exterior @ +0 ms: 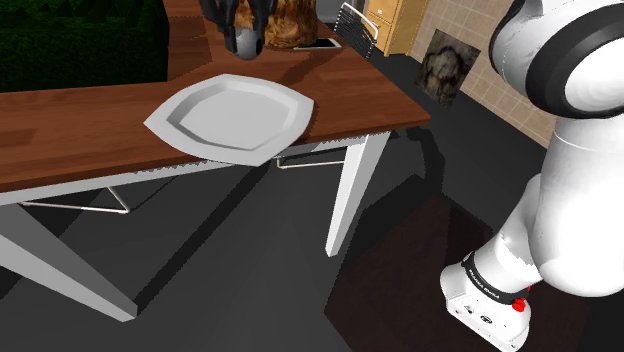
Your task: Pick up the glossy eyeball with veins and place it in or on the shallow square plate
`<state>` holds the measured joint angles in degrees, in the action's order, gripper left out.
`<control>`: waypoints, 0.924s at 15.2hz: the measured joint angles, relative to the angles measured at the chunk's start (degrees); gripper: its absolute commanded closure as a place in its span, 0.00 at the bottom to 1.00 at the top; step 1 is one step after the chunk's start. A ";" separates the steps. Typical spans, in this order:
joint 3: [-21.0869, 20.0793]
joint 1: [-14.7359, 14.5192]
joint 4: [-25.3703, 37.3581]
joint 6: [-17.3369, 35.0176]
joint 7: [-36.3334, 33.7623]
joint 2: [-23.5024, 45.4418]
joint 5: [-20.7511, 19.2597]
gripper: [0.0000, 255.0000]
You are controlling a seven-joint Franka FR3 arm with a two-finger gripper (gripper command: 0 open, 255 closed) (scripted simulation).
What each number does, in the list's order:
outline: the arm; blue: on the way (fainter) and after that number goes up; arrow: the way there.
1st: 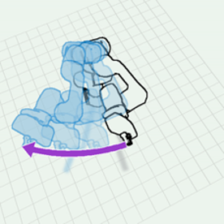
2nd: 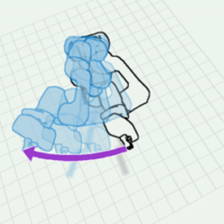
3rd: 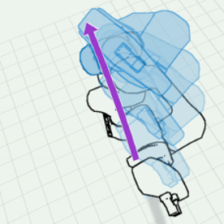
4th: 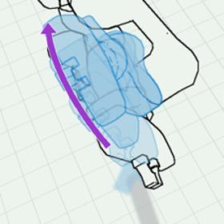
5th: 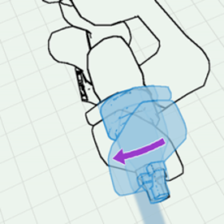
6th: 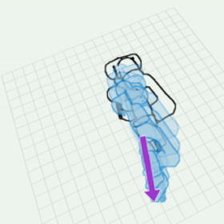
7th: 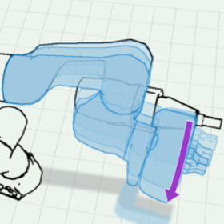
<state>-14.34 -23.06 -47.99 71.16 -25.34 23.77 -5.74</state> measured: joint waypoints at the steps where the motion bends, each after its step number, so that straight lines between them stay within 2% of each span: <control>1: -0.22 -0.94 0.70 -0.06 -0.98 0.68 -0.26 1.00; 4: -0.75 -3.62 3.41 -0.86 -3.58 2.67 -1.01 1.00; 14: -1.03 -1.15 -16.87 11.67 -3.92 -5.12 1.13 1.00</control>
<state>-15.37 -24.21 -64.87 82.84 -29.26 18.64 -4.61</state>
